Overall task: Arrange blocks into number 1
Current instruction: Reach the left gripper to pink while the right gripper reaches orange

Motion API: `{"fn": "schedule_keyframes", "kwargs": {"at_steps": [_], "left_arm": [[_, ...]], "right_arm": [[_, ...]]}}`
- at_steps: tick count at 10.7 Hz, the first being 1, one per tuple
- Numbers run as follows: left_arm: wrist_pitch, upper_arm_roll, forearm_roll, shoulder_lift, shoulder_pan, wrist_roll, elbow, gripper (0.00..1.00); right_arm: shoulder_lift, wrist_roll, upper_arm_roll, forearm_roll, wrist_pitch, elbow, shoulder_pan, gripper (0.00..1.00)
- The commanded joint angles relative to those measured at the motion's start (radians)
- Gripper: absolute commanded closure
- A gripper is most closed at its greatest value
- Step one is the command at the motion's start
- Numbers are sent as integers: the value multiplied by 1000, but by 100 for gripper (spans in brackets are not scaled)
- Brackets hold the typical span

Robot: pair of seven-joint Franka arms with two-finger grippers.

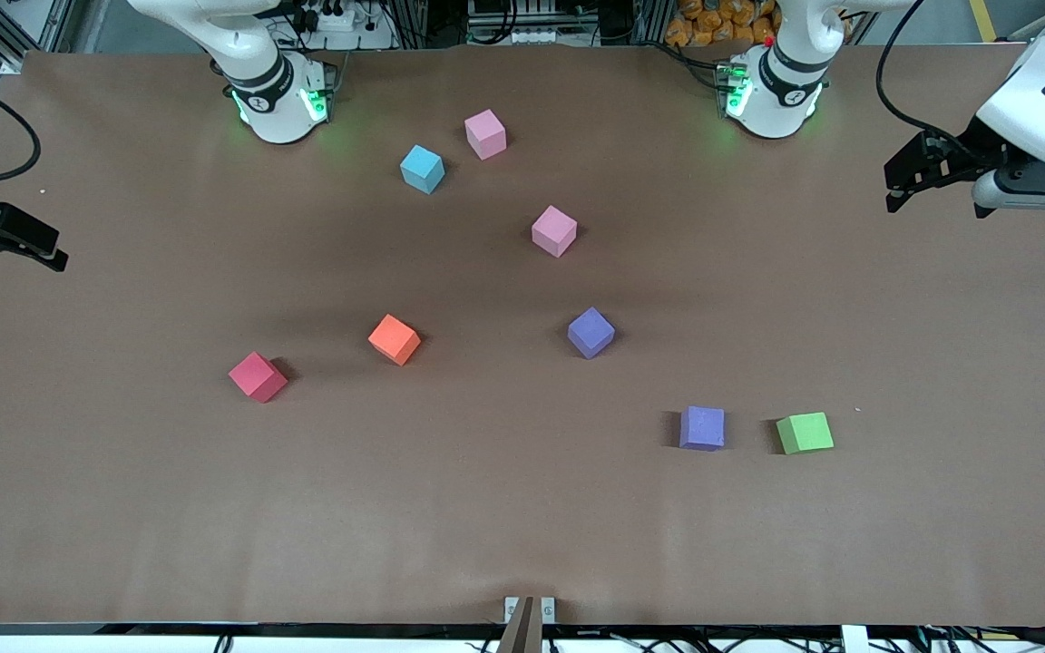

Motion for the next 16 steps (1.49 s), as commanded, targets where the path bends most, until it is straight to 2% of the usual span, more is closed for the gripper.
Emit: {"fn": "schedule_keyframes", "kwargs": {"at_steps": [1, 3, 4, 5, 6, 8, 10, 12, 14, 15, 16], "left_arm": [[-5, 3, 7, -9, -8, 24, 5, 0], [-4, 0, 8, 3, -15, 22, 5, 0], [-4, -24, -13, 14, -21, 4, 2, 0], [-4, -56, -97, 23, -34, -73, -22, 0], [19, -131, -114, 26, -46, -193, -64, 0], [109, -284, -116, 34, -48, -302, -158, 0], [201, -418, -117, 38, -69, -489, -252, 0], [246, -556, -143, 66, -90, -705, -288, 0], [335, -631, -212, 77, -170, -1005, -358, 0], [411, -688, -213, 92, -198, -1160, -395, 0], [466, -707, -206, 130, -248, -1282, -410, 0]], "right_arm": [[-13, 6, 19, 11, -14, 2, -24, 0], [-13, 6, 19, 11, -20, 2, -24, 0], [-10, 6, 19, 11, -20, 2, -24, 0], [-7, 7, 19, 13, -20, -1, -21, 0], [0, 9, 19, 13, -20, -3, -21, 0], [41, 16, 20, 45, 9, -49, -15, 0], [129, 59, 19, 127, 75, -69, -25, 0], [223, 172, 20, 148, 145, -69, -9, 0], [292, 293, 19, 149, 223, -71, 51, 0], [312, 381, 19, 151, 251, -72, 74, 0], [340, 459, 20, 157, 271, -72, 100, 0]]}}
